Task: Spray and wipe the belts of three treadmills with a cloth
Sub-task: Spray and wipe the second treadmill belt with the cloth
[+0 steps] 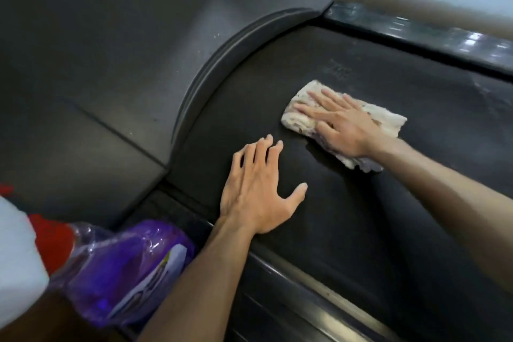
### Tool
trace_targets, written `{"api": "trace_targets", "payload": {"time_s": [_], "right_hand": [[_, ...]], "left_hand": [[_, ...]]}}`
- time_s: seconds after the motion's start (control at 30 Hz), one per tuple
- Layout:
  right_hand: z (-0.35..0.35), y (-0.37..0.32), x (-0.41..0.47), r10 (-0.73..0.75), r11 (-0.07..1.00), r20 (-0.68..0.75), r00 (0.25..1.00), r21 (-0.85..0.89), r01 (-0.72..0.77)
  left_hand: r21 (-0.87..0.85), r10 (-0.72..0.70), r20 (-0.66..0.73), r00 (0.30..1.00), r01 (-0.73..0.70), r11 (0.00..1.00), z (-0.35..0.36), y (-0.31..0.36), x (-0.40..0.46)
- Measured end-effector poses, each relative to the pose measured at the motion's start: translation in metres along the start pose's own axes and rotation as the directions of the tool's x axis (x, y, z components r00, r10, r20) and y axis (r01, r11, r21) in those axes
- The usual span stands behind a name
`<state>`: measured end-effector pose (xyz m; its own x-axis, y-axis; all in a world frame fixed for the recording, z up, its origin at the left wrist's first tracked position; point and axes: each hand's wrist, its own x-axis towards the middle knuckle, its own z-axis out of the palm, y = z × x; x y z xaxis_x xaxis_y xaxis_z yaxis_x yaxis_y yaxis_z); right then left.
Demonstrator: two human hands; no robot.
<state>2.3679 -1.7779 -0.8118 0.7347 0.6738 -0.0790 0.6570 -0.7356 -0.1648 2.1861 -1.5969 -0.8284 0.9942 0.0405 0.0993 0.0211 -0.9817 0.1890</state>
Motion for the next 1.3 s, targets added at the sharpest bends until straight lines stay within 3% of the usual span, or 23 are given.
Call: {"api": "trace_targets", "payload": {"time_s": [0.07, 0.13, 0.3, 0.37, 0.53, 0.6, 0.73, 0.83, 1.03, 1.17, 1.3], "right_hand": [[-0.004, -0.003, 0.031, 0.123, 0.992, -0.017, 0.992, 0.016, -0.123], [-0.006, -0.021, 0.057, 0.150, 0.987, -0.028, 0.988, 0.057, -0.148], [0.003, -0.044, 0.035, -0.086, 0.995, -0.035, 0.996, 0.046, 0.088], [0.004, -0.030, 0.011, -0.106, 0.992, -0.024, 0.994, 0.063, 0.108], [-0.002, 0.012, 0.046, 0.127, 0.992, -0.089, 0.988, 0.012, -0.127], [0.000, -0.004, 0.073, 0.137, 0.990, -0.102, 0.985, -0.008, -0.138], [0.004, -0.047, 0.072, -0.090, 0.996, -0.076, 0.993, -0.004, 0.090], [0.008, -0.028, 0.035, -0.202, 0.979, -0.065, 0.977, 0.013, 0.203], [-0.005, -0.013, 0.098, 0.066, 0.998, -0.122, 0.990, -0.016, -0.068], [0.001, -0.062, 0.110, -0.111, 0.994, -0.072, 0.991, -0.028, 0.109], [0.005, -0.041, 0.065, -0.279, 0.959, -0.076, 0.957, 0.022, 0.281]], "left_hand": [[0.004, 0.003, 0.012, 1.000, -0.003, 1.000, 0.000, 0.000, 0.001], [0.005, 0.002, 0.010, 1.000, -0.002, 1.000, 0.000, -0.001, 0.003], [0.000, -0.001, 0.012, 1.000, 0.001, 1.000, -0.001, -0.001, 0.002], [0.013, 0.002, 0.023, 1.000, -0.002, 1.000, -0.001, -0.001, 0.002], [0.034, 0.003, 0.025, 1.000, -0.004, 0.999, 0.001, 0.001, 0.004], [0.033, -0.006, 0.031, 1.000, 0.005, 0.999, 0.001, 0.000, 0.003], [0.040, -0.004, 0.016, 1.000, 0.004, 0.999, 0.001, -0.001, 0.006], [0.039, -0.008, 0.021, 1.000, 0.007, 0.999, 0.000, -0.001, 0.005], [0.031, -0.008, 0.022, 1.000, 0.007, 0.999, 0.000, 0.000, 0.005], [0.033, -0.014, 0.026, 1.000, 0.013, 0.999, 0.001, 0.000, 0.005], [0.032, -0.012, 0.027, 1.000, 0.011, 0.999, 0.000, -0.001, 0.005]]}}
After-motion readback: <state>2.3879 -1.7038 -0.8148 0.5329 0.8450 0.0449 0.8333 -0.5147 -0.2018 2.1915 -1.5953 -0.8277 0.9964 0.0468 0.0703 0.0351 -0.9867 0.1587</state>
